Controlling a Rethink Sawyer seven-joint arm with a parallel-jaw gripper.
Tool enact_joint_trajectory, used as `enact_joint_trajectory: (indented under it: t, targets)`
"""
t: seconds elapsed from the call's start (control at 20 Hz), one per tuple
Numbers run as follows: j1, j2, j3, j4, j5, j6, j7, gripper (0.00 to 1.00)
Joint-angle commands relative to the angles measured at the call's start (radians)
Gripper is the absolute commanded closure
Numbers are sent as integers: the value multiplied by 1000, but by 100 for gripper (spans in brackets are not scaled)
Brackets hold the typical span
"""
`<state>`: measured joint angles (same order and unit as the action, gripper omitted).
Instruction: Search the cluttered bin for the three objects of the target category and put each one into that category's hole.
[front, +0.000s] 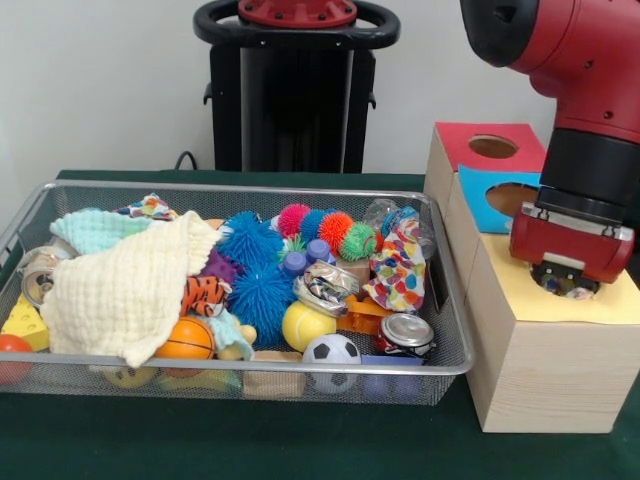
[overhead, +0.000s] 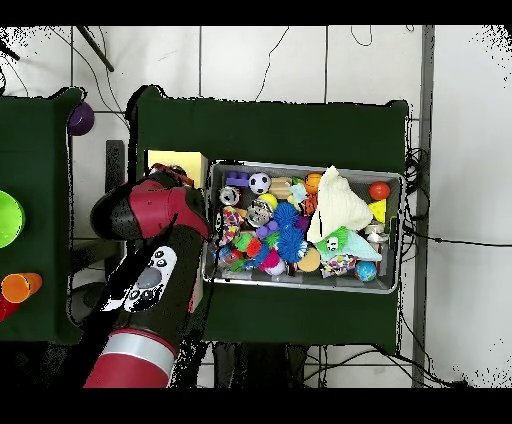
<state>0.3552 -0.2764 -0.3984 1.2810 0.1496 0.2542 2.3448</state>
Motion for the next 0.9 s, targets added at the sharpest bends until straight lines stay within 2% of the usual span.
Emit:
enact_joint_trajectory:
  t: [0.05, 0.2, 0.45, 0.9]
  targets:
    - [28, -90, 98, 123, 33, 213, 117, 0]
    - [53, -131, 77, 144, 27, 237, 124, 0]
    - [32, -163, 127, 171, 34, 239, 106, 0]
    - [36, -151, 123, 166, 26, 212, 114, 0]
